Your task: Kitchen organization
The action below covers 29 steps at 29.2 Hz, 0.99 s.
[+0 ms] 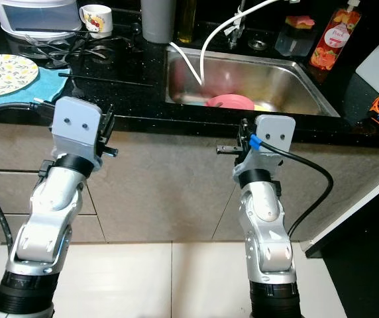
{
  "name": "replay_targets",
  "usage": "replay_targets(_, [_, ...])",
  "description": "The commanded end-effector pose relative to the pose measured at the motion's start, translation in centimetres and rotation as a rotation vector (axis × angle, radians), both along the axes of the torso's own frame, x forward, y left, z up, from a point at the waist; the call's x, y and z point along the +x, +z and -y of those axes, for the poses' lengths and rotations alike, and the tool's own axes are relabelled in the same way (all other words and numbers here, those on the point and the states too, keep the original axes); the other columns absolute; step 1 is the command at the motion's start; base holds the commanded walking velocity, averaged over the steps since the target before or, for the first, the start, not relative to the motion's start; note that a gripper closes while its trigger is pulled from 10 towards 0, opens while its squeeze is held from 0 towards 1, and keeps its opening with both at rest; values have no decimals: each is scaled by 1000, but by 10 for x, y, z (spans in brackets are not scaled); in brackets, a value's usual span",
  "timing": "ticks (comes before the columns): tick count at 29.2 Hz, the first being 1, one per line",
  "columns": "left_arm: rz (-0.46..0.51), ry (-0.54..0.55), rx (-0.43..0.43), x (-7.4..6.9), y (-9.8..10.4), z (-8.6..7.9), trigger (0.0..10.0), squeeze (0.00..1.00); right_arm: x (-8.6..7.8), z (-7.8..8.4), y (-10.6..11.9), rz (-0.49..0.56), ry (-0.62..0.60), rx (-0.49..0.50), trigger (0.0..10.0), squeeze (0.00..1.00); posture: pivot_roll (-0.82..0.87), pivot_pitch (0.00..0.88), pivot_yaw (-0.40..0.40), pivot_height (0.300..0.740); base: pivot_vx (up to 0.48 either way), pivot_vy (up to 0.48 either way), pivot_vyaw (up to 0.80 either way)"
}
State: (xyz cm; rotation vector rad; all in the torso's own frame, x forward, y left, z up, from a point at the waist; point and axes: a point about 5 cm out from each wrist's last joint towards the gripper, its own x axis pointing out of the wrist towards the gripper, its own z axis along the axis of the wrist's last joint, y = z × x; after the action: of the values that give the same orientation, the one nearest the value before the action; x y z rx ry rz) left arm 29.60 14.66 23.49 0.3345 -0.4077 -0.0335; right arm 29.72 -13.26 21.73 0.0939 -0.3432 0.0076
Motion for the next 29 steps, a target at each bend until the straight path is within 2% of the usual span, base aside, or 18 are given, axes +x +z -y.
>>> replay_targets(1, [-11, -11, -13, 0, -1, 4, 10000, 0, -1, 0, 3, 7, 1, -5, 10000, 0, 172, 47, -109, 740, 0, 0, 0])
replay_targets(10, [20, -18, -3, 1, 8, 3, 10000, 0, 0, 1, 19, 58, -6, 22, 10000, 0, 178, 43, -111, 740, 0, 0, 0])
replay_targets(15, [21, -28, -2, 0, 7, 5, 10000, 0, 0, 1, 19, 61, -6, 24, 10000, 0, 178, 41, -111, 740, 0, 0, 0])
replay_targets(29, [28, -36, 6, 0, 7, 6, 10000, 0, 0, 0, 16, 48, 1, 20, 10000, 0, 181, 33, -113, 740, 429, 0, 0])
